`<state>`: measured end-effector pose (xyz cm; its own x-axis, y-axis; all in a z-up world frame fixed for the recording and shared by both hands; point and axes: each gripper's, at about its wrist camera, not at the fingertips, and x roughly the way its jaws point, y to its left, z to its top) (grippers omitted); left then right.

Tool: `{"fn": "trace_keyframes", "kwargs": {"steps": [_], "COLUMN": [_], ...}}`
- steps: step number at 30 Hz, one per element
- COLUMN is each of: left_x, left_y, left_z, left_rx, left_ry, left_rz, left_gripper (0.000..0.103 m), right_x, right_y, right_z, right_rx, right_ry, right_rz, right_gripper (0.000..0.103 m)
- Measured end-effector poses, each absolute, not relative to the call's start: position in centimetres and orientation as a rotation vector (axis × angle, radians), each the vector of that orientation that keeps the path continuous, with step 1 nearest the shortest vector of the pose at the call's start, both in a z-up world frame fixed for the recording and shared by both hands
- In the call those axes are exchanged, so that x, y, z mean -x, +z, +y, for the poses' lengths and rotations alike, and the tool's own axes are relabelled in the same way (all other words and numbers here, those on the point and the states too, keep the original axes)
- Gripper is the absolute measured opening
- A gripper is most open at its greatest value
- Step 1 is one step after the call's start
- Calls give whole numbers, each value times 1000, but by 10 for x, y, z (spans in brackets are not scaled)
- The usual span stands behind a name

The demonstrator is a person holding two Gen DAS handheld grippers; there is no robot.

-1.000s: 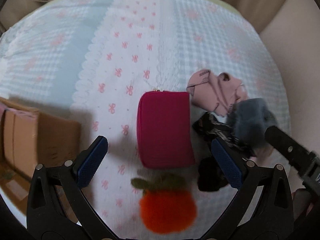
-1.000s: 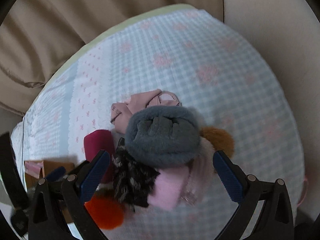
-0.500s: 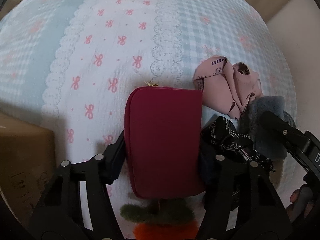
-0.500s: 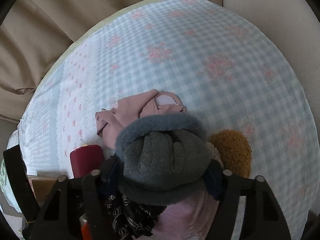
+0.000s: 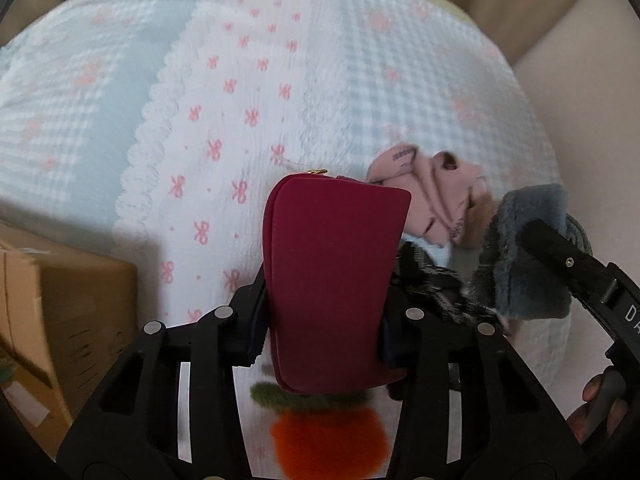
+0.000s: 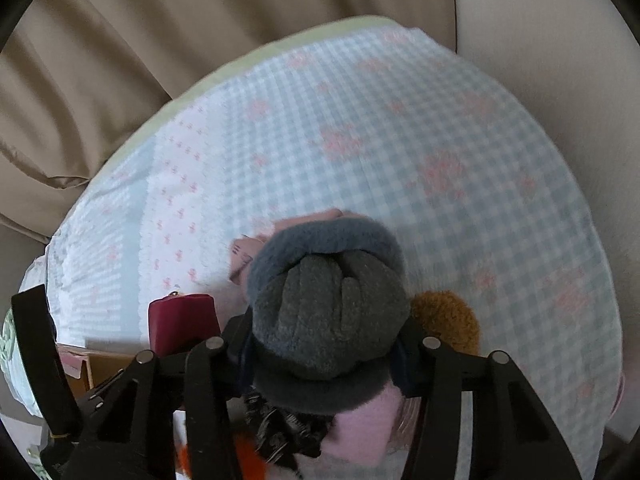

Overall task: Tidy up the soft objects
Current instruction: 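Grasp the magenta pouch with the left tool while the right grasps the grey hat, then carry pouch and hat into the box and open both tools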

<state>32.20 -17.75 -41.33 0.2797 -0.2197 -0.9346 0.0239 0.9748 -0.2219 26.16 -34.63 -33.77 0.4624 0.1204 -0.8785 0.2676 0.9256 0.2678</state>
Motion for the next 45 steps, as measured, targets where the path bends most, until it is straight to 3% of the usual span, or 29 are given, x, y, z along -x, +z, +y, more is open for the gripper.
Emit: {"fn": "trace_keyframes", "kwargs": {"steps": [14, 26, 36, 45], "left_x": [-264, -199, -178, -190], "left_y": [-277, -179, -160, -192], "left_z": [-151, -49, 66, 155], "left_rx": [221, 249, 221, 191], "left_ry": [-178, -109, -91, -124], "left_rz": [1104, 988, 987, 1059], "left_gripper": [39, 39, 39, 39], "right_x": [-209, -162, -141, -148], "right_y": [-217, -133, -130, -164], "right_z": [-307, -230, -127, -36], "right_rx": [-278, -183, -146, -171], "right_ry": [-15, 91, 129, 93], "right_rz": [946, 882, 911, 1002], "right_gripper": [48, 48, 48, 48]}}
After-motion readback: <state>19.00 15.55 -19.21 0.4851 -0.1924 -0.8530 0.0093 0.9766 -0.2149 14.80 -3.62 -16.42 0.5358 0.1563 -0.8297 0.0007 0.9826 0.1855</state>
